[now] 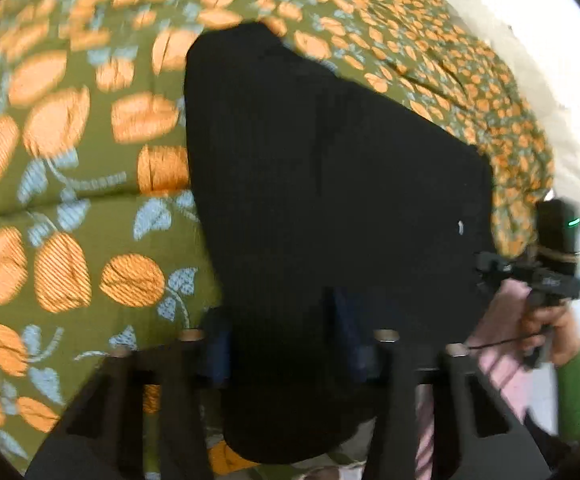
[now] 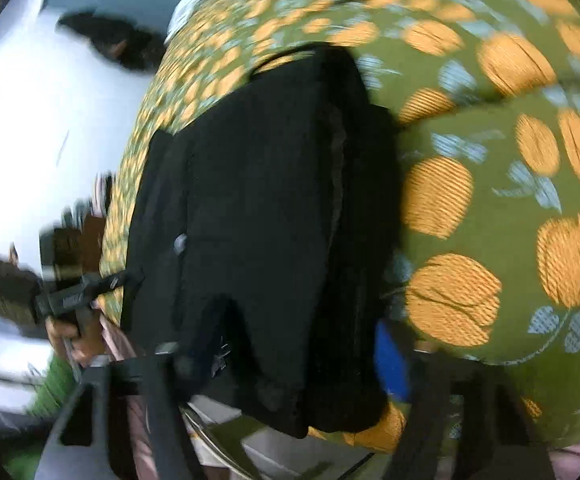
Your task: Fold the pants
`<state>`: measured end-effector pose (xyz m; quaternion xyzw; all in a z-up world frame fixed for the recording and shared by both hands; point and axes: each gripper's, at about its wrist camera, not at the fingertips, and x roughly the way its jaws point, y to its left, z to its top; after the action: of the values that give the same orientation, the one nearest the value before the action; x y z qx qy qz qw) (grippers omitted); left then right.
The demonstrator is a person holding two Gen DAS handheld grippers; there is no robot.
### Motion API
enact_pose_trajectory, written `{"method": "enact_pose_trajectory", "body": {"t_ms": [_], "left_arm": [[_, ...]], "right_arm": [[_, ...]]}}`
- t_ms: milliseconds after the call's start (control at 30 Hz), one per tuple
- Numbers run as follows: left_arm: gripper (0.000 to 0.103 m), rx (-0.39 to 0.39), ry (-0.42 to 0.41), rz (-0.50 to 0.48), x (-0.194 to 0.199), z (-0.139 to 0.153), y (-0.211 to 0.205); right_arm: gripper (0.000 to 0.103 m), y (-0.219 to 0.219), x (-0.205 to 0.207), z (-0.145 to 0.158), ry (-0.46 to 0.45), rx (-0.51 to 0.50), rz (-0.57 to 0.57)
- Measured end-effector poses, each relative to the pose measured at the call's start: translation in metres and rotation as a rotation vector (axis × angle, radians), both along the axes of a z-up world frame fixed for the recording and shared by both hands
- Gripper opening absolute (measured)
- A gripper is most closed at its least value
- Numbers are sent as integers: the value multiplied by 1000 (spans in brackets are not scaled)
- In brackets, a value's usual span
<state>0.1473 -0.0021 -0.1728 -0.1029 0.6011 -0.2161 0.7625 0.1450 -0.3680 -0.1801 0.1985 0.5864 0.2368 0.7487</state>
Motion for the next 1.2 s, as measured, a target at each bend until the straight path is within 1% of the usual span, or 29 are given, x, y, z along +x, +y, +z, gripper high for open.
{"method": "enact_pose_trajectory", "body": {"t_ms": [33,67,133,200,300,333,400,433,467,500,533,567,600,633,667,700,733,767,800,833,900,933,1000,1100,1133,1200], "left_arm": [[21,-6,-20,-5,-2,10,-1],[20,-13,-37,-2,-3,20,-1],[20,-56,-91,6,-2,48,2],[20,-65,-158,13,3,76,7],[20,-33,-275,43,18,118,21],[20,-18,-309,60,25,126,29],[23,11,-352,99,39,134,44],[25,34,-372,115,47,133,49],[35,72,-387,124,53,129,48],[51,141,-403,140,57,120,52],[60,251,-409,171,60,106,52],[63,362,-412,193,59,91,52],[63,430,-403,192,54,79,52],[63,452,-390,180,45,69,54],[64,457,-384,177,36,64,56],[65,468,-377,181,21,56,58],[67,488,-377,188,9,51,59],[73,508,-383,197,1,49,60],[81,542,-405,218,-12,48,58],[84,564,-428,234,-22,49,55],[94,575,-468,250,-37,57,49],[95,573,-484,252,-43,62,45],[96,562,-492,232,-49,73,35],[97,507,-495,193,-50,90,29],[98,479,-499,196,-51,99,28],[98,452,-498,222,-54,111,30]], "right_arm": [[42,5,-3,12,-30,-5,18],[37,9,-5,23,-55,-5,28],[33,21,-5,51,-114,27,44],[33,36,0,79,-178,47,70],[33,59,22,119,-284,70,104],[33,68,35,131,-325,67,115],[33,74,55,142,-370,56,110],[33,75,68,142,-377,57,95],[36,76,82,137,-373,39,87],[38,74,87,131,-367,3,84],[51,73,96,119,-352,-95,63],[64,71,99,108,-334,-194,37],[64,65,97,95,-315,-302,16],[64,60,91,87,-299,-377,-1],[65,54,82,83,-289,-403,-21],[65,46,66,80,-284,-407,-54],[71,41,59,80,-284,-407,-70],[84,35,42,82,-291,-415,-88],[91,33,24,85,-307,-437,-116],[99,35,15,87,-320,-448,-136],[102,41,1,95,-337,-453,-157],[103,48,-11,100,-358,-462,-173],[103,57,-20,107,-397,-466,-188],[103,81,-37,119,-460,-463,-187],[103,88,-38,121,-472,-464,-177],[103,104,-41,126,-488,-479,-151]]}}
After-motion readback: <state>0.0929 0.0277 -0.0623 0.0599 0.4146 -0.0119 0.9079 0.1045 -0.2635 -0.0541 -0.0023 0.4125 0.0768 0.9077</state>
